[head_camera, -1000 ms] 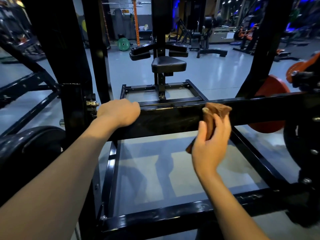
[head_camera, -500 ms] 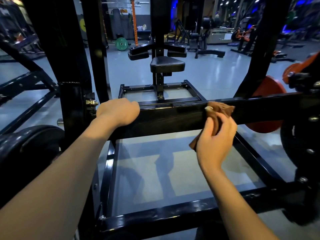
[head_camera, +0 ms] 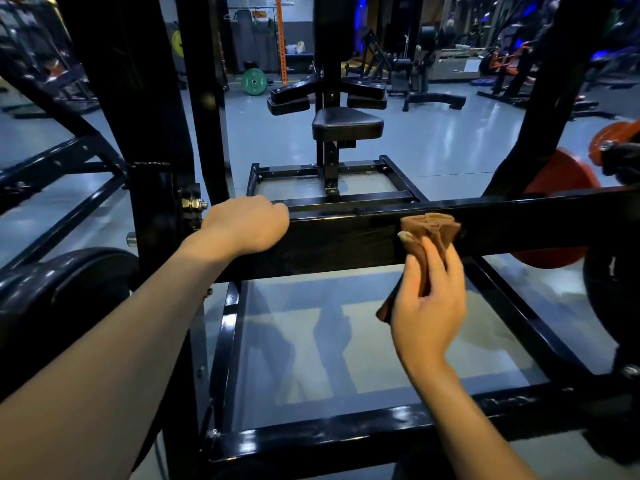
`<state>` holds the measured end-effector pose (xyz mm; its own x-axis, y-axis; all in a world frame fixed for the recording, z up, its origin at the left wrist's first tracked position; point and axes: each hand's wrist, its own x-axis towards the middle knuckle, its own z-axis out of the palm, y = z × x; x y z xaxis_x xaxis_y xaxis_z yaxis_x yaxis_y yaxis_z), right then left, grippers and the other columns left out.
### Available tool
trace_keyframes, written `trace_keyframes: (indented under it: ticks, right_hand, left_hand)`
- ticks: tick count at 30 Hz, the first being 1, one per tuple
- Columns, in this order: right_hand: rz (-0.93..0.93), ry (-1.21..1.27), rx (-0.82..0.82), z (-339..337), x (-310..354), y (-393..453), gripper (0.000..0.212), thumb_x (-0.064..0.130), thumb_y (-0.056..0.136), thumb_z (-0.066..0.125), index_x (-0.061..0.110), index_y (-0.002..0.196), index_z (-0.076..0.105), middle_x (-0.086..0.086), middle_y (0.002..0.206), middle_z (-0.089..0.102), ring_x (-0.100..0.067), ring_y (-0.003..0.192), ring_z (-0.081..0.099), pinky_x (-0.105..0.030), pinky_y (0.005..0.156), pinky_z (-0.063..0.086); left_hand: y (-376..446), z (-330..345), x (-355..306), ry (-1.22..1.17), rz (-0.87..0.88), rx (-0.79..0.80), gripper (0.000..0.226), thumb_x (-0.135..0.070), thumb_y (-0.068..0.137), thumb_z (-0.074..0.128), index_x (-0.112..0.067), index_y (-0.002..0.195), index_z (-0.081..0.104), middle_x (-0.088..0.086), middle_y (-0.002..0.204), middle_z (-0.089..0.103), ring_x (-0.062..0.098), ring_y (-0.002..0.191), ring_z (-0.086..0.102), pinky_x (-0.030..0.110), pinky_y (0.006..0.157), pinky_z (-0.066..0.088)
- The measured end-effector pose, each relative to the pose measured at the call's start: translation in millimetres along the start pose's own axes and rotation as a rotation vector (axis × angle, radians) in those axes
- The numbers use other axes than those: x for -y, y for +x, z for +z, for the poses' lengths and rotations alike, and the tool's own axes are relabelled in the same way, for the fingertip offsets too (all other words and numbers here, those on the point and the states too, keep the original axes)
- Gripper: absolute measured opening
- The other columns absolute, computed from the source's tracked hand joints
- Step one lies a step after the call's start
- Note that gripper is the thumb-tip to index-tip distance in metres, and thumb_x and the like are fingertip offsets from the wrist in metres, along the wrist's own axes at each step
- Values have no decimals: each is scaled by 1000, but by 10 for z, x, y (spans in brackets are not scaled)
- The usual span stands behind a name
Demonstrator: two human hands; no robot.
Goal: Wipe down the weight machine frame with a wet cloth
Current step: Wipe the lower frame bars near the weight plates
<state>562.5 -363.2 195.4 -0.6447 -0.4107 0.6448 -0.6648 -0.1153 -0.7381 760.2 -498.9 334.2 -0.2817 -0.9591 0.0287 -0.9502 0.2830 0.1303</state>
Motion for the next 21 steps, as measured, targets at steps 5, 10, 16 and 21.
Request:
trace_keyframes:
  ticks: [5,10,16,21]
  right_hand:
    - [-205,139,190,580,630,-538,42,26,102,63,23,144,61,5,155,45,-14,133,54,-29,100,51]
    - [-566,6,415,910,930,-949,33,27,98,59,22,128,71,1,150,55,-33,91,64,-44,65,58]
    - [-17,51,80,362,475,-547,34,19,102,62,19,136,66,4,147,52,-17,127,56,-34,100,54]
    - [-163,65,215,733,948,-741,43,22,100,65,26,143,61,20,153,40,-3,126,52,-16,101,43]
  left_hand:
    - [52,-301,98,-101,104,206,48,-42,104,28,-15,106,68,15,131,62,31,112,57,38,100,41]
    - [-54,-324,71,-202,63,254,43,-14,112,22,-1,136,55,20,148,52,29,128,52,32,100,35]
    - [-120,-288,65,-364,82,297,45,-20,113,19,-3,136,53,12,145,53,22,123,50,32,109,33]
    - [-128,-332,102,-452,40,283,52,-36,113,24,-7,147,49,10,148,50,21,134,50,31,112,36]
